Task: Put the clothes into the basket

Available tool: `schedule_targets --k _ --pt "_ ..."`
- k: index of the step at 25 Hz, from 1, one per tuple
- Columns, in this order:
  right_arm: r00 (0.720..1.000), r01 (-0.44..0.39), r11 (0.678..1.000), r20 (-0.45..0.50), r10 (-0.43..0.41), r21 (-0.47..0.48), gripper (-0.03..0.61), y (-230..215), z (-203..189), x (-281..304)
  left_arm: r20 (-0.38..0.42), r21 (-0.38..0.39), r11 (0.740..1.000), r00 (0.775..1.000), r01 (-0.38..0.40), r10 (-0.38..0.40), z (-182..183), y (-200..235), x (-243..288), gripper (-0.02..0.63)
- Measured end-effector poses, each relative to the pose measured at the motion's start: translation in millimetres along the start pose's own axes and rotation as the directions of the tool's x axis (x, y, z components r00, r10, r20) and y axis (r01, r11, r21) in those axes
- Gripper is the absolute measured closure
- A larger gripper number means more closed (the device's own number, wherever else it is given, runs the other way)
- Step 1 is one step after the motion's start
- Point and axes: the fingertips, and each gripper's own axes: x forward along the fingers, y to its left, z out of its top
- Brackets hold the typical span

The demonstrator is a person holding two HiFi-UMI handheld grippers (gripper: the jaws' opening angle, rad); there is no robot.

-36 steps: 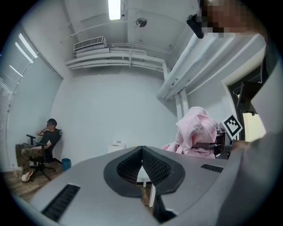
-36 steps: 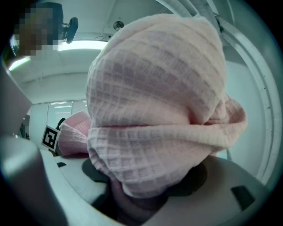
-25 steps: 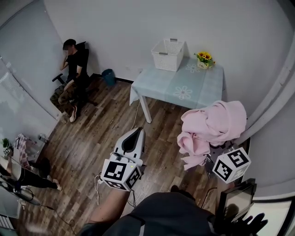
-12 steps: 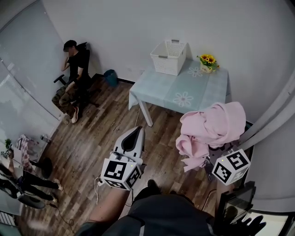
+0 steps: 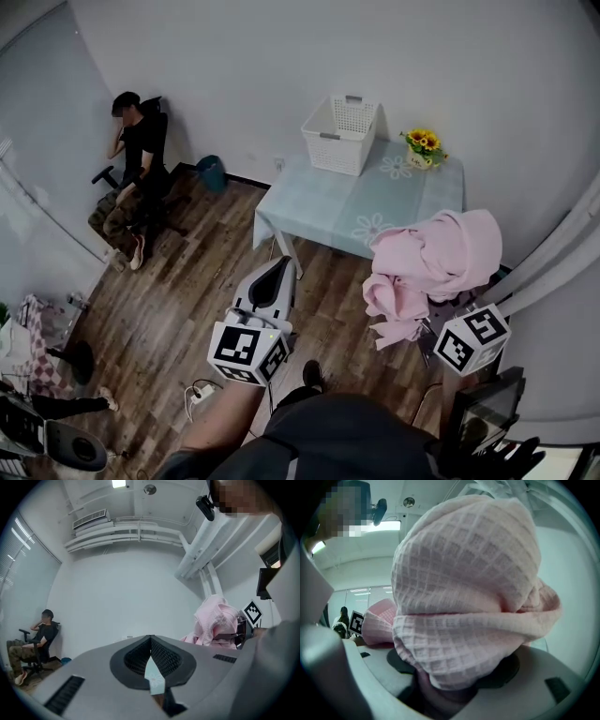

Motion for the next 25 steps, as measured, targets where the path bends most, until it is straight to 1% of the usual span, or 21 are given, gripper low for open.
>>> schedule_targets --k 3,5,7,9,13,17,20,22,25 --pt "1.0 0.006 1.0 0.007 -0.006 0.002 0.24 -25 4 35 0.006 0.001 1.0 1.0 0.0 0.0 -3 25 38 0.604" --pt "1.0 0.013 1.0 0.0 -0.013 0.003 0.24 -46 0 61 0.002 -0.002 1.0 1.0 0.004 -0.004 -13 39 65 0.604" --pt "1.0 0.021 1.0 -0.008 -0.021 0.018 0.241 -56 -6 83 -0.008 -0.01 1.0 1.0 0.011 -0.011 -22 54 81 0.604" --pt "1.0 0.023 0.999 -0.012 -0.022 0.029 0.24 -54 -6 103 -0.013 -0.016 1.0 1.0 0.019 -0.019 -26 73 90 0.604" --pt "0.999 0.033 0.999 -0.018 -0.033 0.005 0.24 -48 4 141 -0.002 -0.023 0.999 0.999 0.035 -0.035 -22 111 111 0.604" --pt "0.997 0.071 0.997 -0.027 -0.071 0.018 0.24 -60 3 177 -0.016 -0.052 0.996 0.997 0.07 -0.071 -33 139 141 0.604" --pt "0.996 0.09 0.996 -0.003 -0.09 0.018 0.24 -66 13 196 -0.014 -0.079 0.993 0.996 0.089 -0.09 -34 157 161 0.604" --pt "0.995 0.098 0.995 0.004 -0.098 0.019 0.24 -72 20 209 -0.011 -0.092 0.992 0.996 0.091 -0.092 -34 166 173 0.604" --pt "0.995 0.1 0.995 -0.001 -0.1 0.017 0.239 -85 29 226 -0.019 -0.091 0.992 0.996 0.088 -0.09 -33 176 191 0.604"
